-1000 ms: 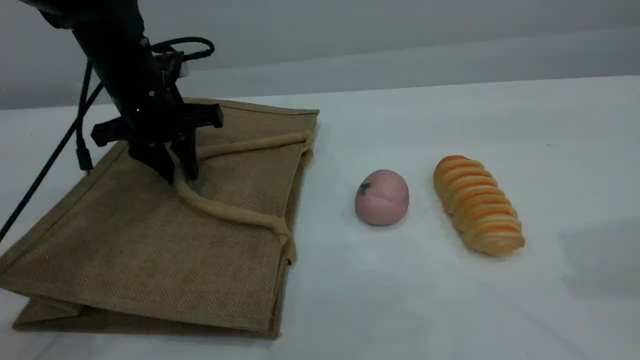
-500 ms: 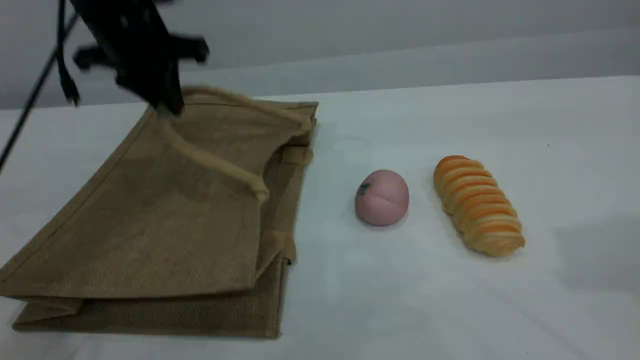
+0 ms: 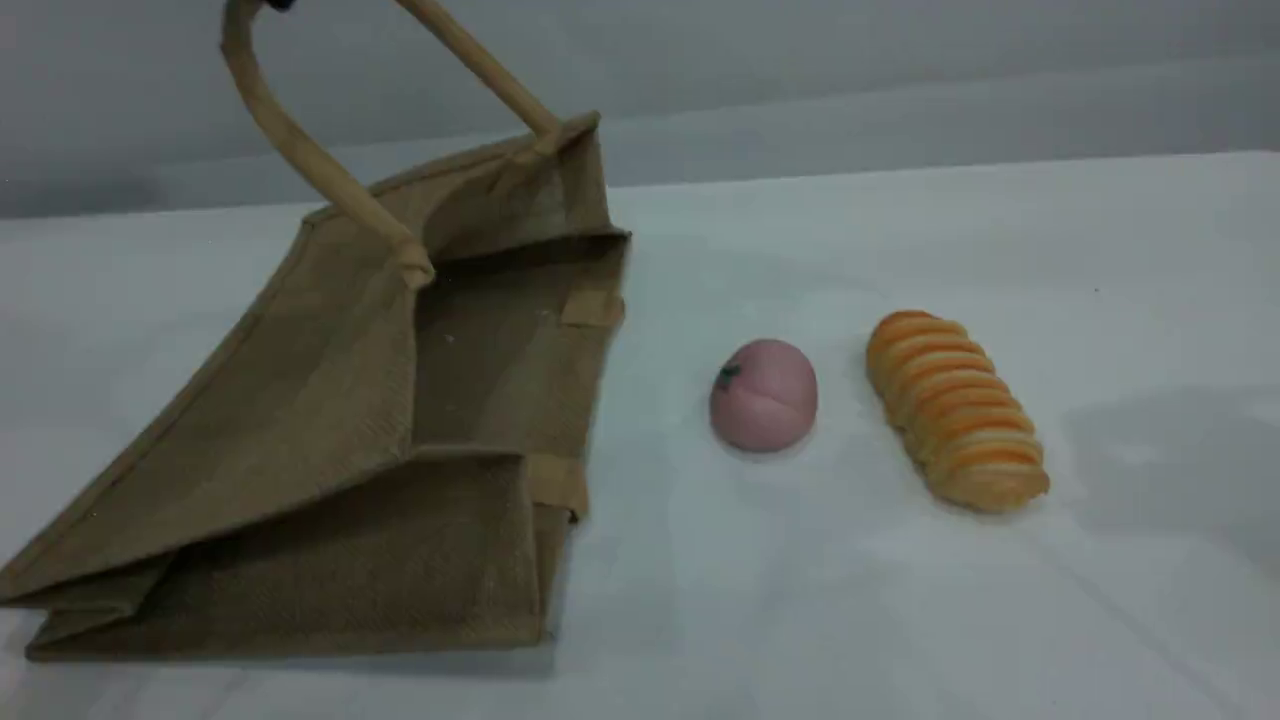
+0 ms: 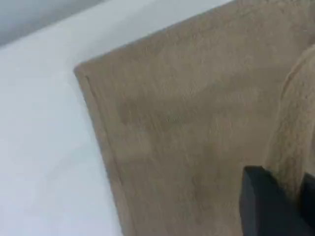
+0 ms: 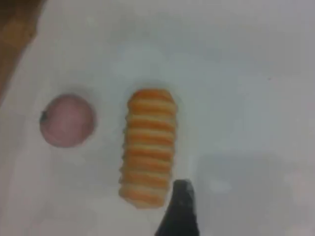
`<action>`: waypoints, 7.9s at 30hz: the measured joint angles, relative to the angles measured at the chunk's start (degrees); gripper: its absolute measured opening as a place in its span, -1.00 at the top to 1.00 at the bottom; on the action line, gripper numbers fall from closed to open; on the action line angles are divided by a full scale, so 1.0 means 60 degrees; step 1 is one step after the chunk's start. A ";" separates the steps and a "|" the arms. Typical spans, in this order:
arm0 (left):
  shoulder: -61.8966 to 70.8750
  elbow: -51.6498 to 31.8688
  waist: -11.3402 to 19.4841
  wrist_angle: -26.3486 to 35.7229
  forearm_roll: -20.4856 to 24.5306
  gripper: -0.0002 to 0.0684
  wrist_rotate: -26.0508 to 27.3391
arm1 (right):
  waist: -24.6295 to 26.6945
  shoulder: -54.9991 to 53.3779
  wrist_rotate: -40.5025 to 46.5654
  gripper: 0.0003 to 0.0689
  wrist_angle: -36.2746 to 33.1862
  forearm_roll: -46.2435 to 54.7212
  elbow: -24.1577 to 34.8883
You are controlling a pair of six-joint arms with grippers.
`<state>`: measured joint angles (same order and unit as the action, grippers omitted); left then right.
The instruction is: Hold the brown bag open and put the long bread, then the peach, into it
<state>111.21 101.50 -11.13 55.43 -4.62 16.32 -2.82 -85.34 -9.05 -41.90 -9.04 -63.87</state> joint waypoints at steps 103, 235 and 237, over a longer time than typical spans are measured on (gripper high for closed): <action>-0.0473 0.2062 0.0000 0.2233 -0.5079 0.72 0.5508 | -0.1268 0.0596 -0.1536 0.77 -0.1549 -0.4143 0.0127; -0.0471 0.3877 0.0028 0.1651 -0.2208 0.72 0.2191 | -0.3063 -0.5858 -0.4532 -0.54 0.3286 -0.3881 -0.1143; -0.0471 0.3877 0.0028 0.1651 -0.2208 0.72 0.2191 | -0.3063 -0.5993 -0.4534 -0.54 0.3500 -0.4143 -0.1143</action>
<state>108.39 124.77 -10.96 65.34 -17.86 29.47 -21.20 -121.30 -36.25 -20.90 -33.89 -70.72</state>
